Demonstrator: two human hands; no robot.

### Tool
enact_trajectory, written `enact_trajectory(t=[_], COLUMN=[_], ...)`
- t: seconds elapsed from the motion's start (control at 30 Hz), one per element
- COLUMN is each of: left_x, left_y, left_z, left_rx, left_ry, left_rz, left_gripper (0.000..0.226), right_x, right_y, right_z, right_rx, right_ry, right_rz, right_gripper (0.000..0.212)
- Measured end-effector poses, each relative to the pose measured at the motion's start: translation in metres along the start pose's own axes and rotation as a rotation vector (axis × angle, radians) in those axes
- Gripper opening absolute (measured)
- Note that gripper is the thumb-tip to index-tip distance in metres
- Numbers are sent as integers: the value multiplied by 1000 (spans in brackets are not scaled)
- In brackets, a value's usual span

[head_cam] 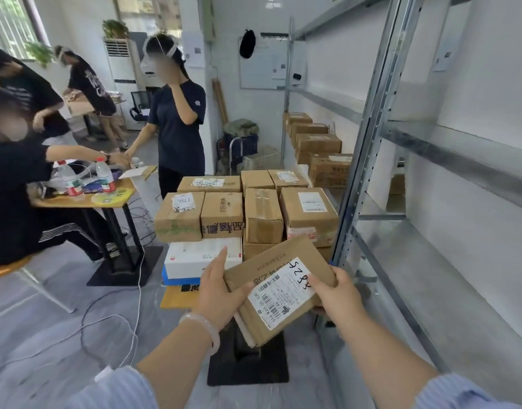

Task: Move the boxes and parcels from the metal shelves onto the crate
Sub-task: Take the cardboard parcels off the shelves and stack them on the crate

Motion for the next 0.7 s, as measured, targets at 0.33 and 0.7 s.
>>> enact_trajectory(t=[0.33,0.7], left_x=[76,115], left_y=[-16,-108], left_z=[44,118], left_rx=[-201,-165], left_ry=[163,98], left_rz=[213,181], left_gripper=[85,70], right_x=[-9,12], right_y=[-34,-54], right_z=[-112,-211], right_rx=[204,368], right_ry=[-42,222], right_rz=[-165,-25], right_gripper=[47,79])
Point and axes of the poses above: each hand's wrist, its own y-axis away from the middle knuckle, its own z-axis out of the back of the hand, x = y × z, the point moved 9 cm from there along -y, towards the middle knuckle, and after that the axes turned 1 degree about -y, right-handed, at the moved point
